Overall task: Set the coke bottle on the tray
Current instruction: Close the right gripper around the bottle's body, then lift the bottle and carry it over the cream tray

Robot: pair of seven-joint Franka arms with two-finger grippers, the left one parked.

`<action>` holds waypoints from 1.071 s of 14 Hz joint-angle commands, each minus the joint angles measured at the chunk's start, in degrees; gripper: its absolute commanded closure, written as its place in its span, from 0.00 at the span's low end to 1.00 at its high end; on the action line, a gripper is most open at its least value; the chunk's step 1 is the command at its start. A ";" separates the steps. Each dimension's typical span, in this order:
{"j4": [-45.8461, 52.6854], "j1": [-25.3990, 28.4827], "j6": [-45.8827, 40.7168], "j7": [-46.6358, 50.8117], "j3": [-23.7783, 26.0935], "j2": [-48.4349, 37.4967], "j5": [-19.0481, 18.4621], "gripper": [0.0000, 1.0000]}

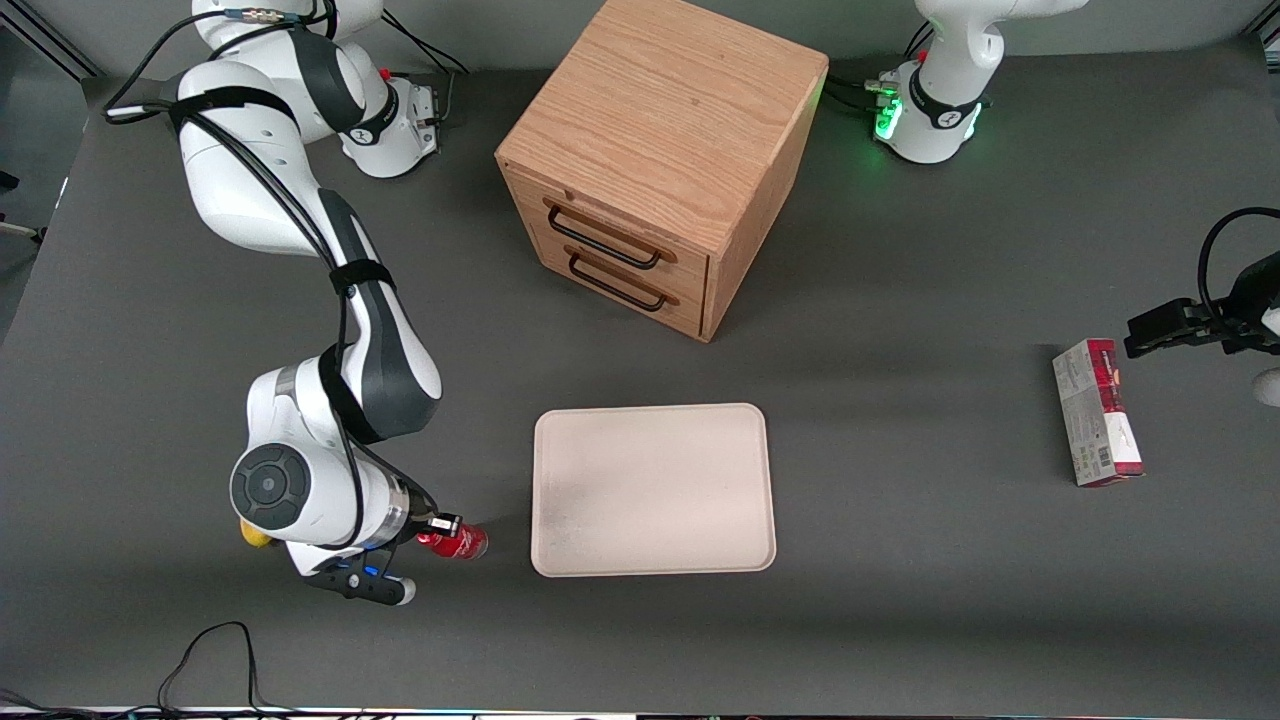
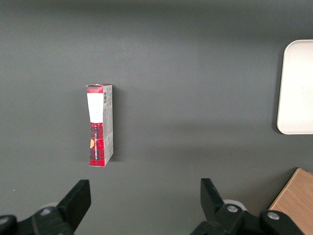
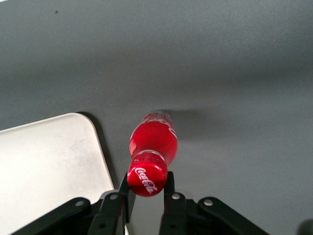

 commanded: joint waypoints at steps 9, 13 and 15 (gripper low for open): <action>2.77 0.18 -12.89 1.49 0.62 -6.91 0.04 1.00; 3.21 -0.08 -19.21 3.07 1.84 -12.61 0.13 1.00; 3.21 -1.22 -22.73 3.07 3.43 -16.39 0.13 1.00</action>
